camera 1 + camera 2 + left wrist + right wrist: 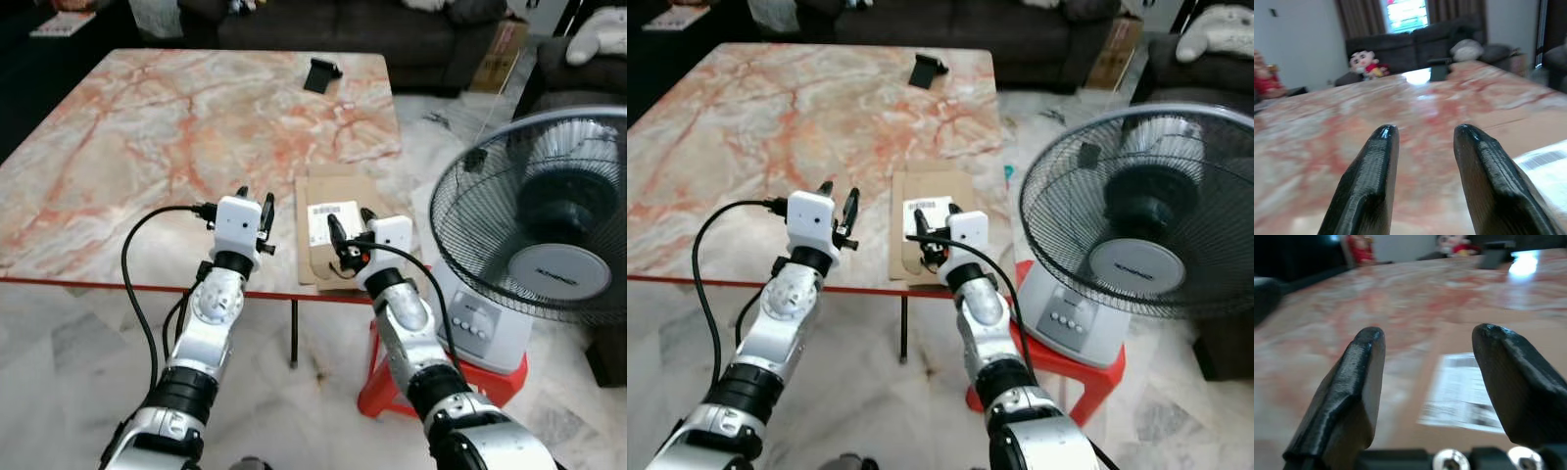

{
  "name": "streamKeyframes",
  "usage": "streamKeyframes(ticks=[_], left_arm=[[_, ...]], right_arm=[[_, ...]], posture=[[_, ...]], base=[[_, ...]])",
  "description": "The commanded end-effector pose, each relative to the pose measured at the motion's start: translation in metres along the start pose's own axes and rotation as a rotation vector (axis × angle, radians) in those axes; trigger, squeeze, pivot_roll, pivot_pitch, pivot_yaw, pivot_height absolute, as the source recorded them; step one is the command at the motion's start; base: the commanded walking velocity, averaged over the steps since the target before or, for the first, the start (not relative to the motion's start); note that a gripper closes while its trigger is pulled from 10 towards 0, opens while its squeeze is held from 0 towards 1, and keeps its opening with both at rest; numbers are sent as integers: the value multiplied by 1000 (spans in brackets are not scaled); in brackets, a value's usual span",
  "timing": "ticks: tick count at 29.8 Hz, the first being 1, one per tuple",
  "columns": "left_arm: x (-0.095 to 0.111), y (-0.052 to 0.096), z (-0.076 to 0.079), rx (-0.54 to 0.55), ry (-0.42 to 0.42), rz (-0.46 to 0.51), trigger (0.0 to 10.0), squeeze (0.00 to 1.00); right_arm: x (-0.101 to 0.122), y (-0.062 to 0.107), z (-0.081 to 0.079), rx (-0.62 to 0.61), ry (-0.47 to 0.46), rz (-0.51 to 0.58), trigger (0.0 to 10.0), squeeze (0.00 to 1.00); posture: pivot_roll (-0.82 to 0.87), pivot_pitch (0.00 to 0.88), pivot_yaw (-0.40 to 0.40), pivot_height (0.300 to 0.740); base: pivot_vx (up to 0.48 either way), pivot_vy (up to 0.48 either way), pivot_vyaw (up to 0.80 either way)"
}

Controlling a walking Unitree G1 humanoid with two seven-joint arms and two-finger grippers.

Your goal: Picking trash to rubbish bin

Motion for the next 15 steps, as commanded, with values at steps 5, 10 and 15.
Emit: streamKeyframes(ticks=[5, 10, 15], left_arm=[[-2, 1, 6, -15, 22, -12, 10000, 0], [-2, 1, 6, -16, 32, -10, 10000, 0], [-4, 2, 6, -16, 33, -19, 10000, 0]], right_arm=[[3, 0, 6, -10, 15, 10, 10000, 0], [3, 0, 6, -10, 15, 9, 10000, 0], [2, 0, 6, -11, 16, 7, 10000, 0]], posture=[[93, 140, 1, 740], [94, 142, 0, 740], [94, 142, 0, 740]], base=[[307, 0, 0], [299, 0, 0], [269, 0, 0]])
Point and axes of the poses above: a point about 5 cm out from each wrist's last joint towards the gripper, its own y axis pointing back from the gripper into the wrist, its own x axis along the axis of the wrist's last joint, z = x × y, the point moved 1 cm from there along -y, pointing out of the wrist towards the gripper, and after that the axes turned 9 degrees about y, right-handed, at the moved point
